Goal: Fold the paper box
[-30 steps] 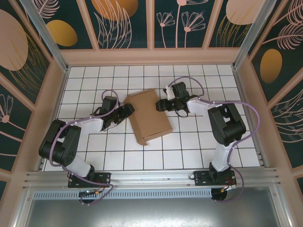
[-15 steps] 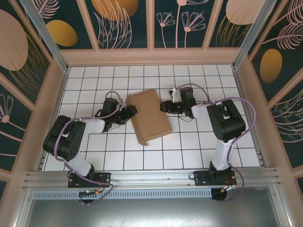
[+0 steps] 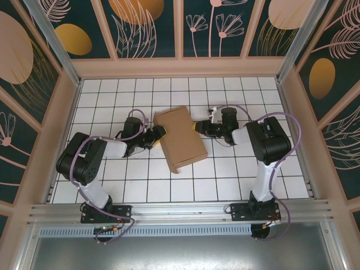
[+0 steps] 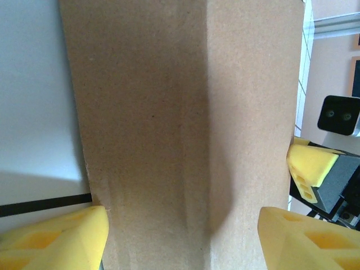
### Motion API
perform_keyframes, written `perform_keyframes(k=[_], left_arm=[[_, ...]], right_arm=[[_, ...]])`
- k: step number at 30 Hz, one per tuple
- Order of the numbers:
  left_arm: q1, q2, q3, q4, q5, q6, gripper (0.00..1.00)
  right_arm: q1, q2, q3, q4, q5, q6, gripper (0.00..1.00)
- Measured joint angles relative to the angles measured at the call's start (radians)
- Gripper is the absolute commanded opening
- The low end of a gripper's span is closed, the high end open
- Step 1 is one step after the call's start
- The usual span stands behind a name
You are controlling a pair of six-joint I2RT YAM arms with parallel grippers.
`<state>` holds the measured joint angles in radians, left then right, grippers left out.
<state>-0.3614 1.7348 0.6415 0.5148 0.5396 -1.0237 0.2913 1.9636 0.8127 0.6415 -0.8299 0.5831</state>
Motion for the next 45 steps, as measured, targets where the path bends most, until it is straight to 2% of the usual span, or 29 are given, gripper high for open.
perform_keyframes(k=[6,18,29,33,38,41,45], left_arm=[[-0.007,0.0,0.005,-0.005,0.002,-0.001,0.73],[-0.017,-0.021,0.051,-0.116,-0.016,0.035,0.76],[-0.056,0.114,0.134,-0.002,0.04,-0.026,0.72],[-0.073,0.182,0.15,0.134,0.066,-0.097,0.67],[-0.084,0.216,0.126,0.274,0.076,-0.185,0.51],[-0.091,0.191,0.114,0.293,0.063,-0.203,0.35],[-0.107,0.12,0.107,0.217,0.008,-0.212,0.23]], right_arm=[[-0.032,0.004,-0.029,0.06,-0.025,0.046,0.28],[-0.053,0.017,-0.037,0.093,-0.053,0.075,0.27],[-0.081,0.044,-0.043,0.145,-0.096,0.116,0.26],[-0.087,0.056,-0.043,0.169,-0.114,0.134,0.27],[-0.093,0.061,-0.043,0.179,-0.12,0.148,0.32],[-0.093,0.061,-0.043,0.178,-0.119,0.154,0.41],[-0.08,0.034,-0.042,0.128,-0.091,0.152,0.56]])
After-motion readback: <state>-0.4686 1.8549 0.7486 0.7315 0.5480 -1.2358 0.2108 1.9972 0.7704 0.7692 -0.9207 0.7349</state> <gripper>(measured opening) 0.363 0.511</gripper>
